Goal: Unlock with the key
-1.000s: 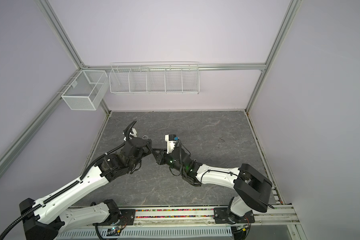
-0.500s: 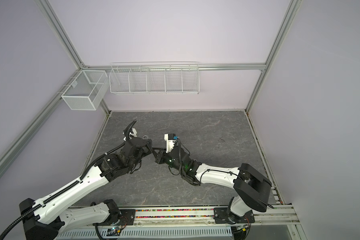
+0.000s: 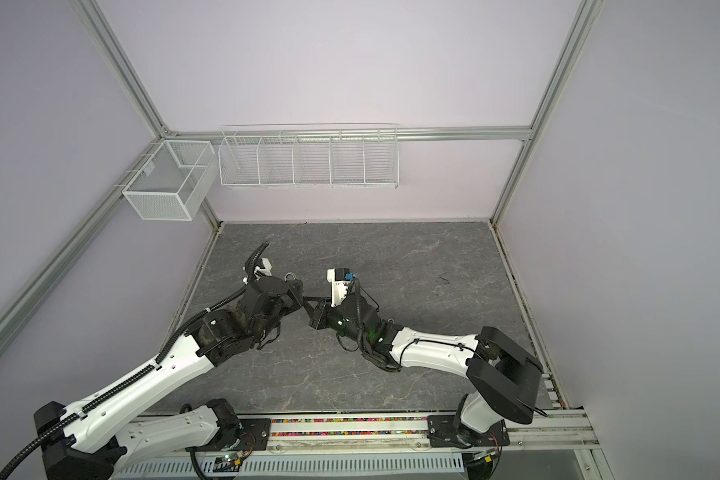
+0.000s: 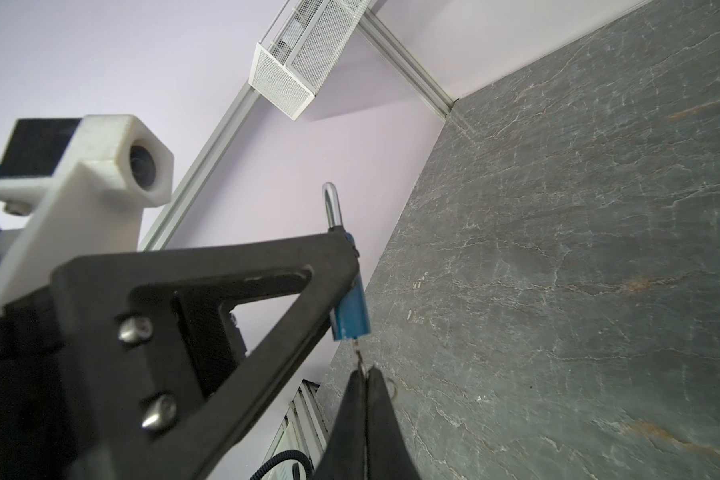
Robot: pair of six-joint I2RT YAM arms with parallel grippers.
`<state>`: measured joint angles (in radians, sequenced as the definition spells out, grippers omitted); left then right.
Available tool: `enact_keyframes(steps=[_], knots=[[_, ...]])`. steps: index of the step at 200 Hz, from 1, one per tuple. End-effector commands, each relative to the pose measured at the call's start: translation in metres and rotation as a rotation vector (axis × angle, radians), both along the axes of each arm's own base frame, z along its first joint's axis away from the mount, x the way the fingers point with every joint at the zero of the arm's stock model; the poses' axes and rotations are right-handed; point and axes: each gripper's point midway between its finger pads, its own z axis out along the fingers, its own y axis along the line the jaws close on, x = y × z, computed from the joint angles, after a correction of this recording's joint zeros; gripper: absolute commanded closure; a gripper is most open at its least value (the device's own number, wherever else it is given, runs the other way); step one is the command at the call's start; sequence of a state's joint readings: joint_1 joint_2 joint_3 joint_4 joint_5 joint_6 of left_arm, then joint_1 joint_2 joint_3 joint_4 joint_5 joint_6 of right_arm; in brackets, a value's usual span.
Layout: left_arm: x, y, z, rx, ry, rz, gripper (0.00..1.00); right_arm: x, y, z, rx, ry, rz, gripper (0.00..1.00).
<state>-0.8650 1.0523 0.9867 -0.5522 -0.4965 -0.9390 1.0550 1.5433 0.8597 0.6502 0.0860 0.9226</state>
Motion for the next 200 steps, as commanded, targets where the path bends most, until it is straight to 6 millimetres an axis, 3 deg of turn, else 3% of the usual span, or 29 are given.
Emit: enact_keyframes(steps=[1, 39, 95, 118, 123, 136, 151, 200], knots=[[-0.023, -0.024, -0.014, -0.048, 0.080, -0.121, 1.00, 0.012, 0.001, 0.044, 0.092, -0.077, -0.042, 0.93], [-0.027, -0.031, -0.017, -0.071, 0.095, -0.145, 1.00, 0.014, -0.001, 0.048, 0.090, -0.101, -0.060, 0.93], [-0.013, -0.035, -0.001, -0.108, 0.033, -0.098, 1.00, 0.012, -0.008, 0.030, -0.004, -0.110, -0.071, 0.94], [-0.005, -0.031, 0.007, -0.089, -0.002, -0.061, 1.00, 0.009, -0.010, 0.027, -0.009, -0.100, -0.067, 0.87], [-0.005, -0.030, 0.008, -0.087, -0.008, -0.055, 1.00, 0.007, -0.014, 0.012, -0.039, -0.084, -0.066, 0.85], [-0.003, -0.028, 0.012, -0.087, -0.023, -0.041, 1.00, 0.006, -0.018, 0.006, -0.055, -0.074, -0.074, 0.83], [-0.001, -0.027, 0.014, -0.096, -0.036, -0.032, 1.00, 0.004, -0.020, 0.009, -0.047, -0.075, -0.068, 0.78], [0.001, -0.024, 0.012, -0.095, -0.039, -0.010, 1.00, -0.002, -0.021, 0.009, -0.024, -0.034, -0.046, 0.78]])
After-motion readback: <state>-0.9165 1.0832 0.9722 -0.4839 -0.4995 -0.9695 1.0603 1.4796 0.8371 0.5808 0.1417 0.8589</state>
